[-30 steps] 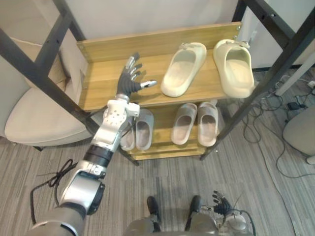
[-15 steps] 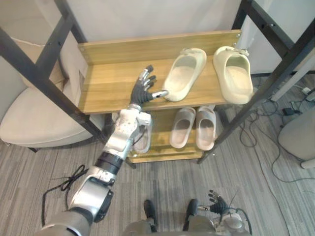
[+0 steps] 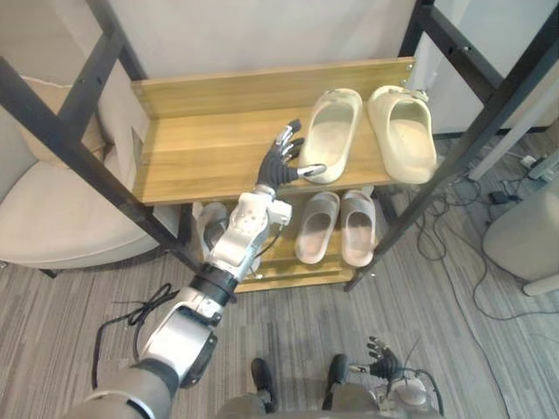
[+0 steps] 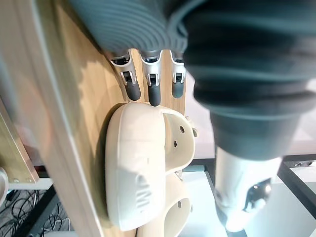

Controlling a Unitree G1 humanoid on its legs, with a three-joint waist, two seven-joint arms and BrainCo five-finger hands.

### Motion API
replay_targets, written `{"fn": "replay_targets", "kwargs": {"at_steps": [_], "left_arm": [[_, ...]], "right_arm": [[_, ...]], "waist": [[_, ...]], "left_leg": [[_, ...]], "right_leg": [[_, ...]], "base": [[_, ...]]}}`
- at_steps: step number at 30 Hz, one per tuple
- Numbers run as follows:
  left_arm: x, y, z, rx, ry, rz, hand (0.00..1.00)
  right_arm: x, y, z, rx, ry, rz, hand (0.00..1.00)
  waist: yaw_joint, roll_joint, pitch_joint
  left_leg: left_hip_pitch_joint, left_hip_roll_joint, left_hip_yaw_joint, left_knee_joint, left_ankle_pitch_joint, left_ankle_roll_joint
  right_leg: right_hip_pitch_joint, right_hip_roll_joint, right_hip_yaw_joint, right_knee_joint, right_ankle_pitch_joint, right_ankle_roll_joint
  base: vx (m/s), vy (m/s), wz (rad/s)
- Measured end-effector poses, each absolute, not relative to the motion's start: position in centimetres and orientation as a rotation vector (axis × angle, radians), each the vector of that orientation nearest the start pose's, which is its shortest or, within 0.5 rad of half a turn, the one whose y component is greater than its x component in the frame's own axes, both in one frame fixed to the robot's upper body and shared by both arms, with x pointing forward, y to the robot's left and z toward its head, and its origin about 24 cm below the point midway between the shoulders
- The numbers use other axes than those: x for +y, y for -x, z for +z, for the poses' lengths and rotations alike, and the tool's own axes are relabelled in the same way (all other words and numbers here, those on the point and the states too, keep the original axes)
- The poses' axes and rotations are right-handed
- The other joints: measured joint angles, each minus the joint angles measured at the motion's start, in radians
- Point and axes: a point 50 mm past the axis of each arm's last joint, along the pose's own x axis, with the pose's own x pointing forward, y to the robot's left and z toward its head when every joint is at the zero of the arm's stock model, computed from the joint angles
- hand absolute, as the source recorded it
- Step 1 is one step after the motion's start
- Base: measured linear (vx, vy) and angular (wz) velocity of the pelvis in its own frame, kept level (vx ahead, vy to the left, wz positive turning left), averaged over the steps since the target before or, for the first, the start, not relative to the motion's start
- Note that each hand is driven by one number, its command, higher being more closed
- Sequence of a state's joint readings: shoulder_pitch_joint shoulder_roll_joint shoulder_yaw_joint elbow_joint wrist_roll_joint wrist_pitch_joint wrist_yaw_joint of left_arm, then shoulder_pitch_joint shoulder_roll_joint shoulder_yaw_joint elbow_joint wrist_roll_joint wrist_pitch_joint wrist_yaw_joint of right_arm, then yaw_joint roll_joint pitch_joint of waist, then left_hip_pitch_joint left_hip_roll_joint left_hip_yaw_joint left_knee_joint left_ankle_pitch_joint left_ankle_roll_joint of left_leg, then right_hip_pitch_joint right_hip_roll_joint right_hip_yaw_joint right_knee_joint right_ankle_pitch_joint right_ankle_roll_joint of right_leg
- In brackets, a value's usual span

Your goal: Organize the slippers on the shoe rack

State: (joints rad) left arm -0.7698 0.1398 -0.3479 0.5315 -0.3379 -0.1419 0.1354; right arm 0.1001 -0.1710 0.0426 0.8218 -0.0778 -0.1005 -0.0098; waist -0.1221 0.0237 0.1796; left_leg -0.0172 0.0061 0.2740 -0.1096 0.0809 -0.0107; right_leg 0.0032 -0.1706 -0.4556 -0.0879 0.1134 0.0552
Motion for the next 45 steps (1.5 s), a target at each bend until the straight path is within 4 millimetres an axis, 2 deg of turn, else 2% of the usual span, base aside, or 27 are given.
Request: {"fn": "replay_targets", "kwargs": {"at_steps": [22,36,40,45], "left_arm": [[4.6,-36.7,15.2,-0.239,0.122,-0.280,0.00],[4.7,-36.8,15.2,-0.229,0.151,-0.260,0.00],[5.4,-37.0,15.3,-0.236,0.135,-0.237,0.00],[10.1,-38.1,16.3,-0.272,0.093,-0.113,0.00]], "right_arm": [[-20.4,-14.3,-12.8,0.811,0.240,-0.010,0.00],[-20.2,-14.3,-12.9,0.811,0.233,-0.008,0.00],[-20.2,-14.3,-12.9,0.810,0.233,-0.008,0.00],[-20.2,-14.3,-12.9,0.812,0.231,-0.007,0.00]], "waist": [[-0.032,-0.004,-0.001],[-0.035,-0.004,-0.001],[-0.035,-0.004,-0.001],[-0.034,-0.003,-0.001]], "left_leg": [[0.010,0.001,0.022,0.000,-0.007,-0.008],[0.013,0.001,0.021,0.000,-0.007,-0.008],[0.016,0.001,0.020,0.000,-0.007,-0.007],[0.017,0.003,0.015,0.000,-0.007,-0.007]], "right_leg": [[-0.002,0.000,0.022,0.000,0.000,-0.001],[0.001,0.000,0.021,0.000,0.000,-0.001],[0.004,0.000,0.021,0.000,0.000,-0.001],[0.006,0.002,0.018,0.000,0.000,-0.002]], "base": [[-0.01,0.006,-0.02],[0.00,0.000,0.00],[0.00,0.000,0.00],[0.00,0.000,0.01]]}}
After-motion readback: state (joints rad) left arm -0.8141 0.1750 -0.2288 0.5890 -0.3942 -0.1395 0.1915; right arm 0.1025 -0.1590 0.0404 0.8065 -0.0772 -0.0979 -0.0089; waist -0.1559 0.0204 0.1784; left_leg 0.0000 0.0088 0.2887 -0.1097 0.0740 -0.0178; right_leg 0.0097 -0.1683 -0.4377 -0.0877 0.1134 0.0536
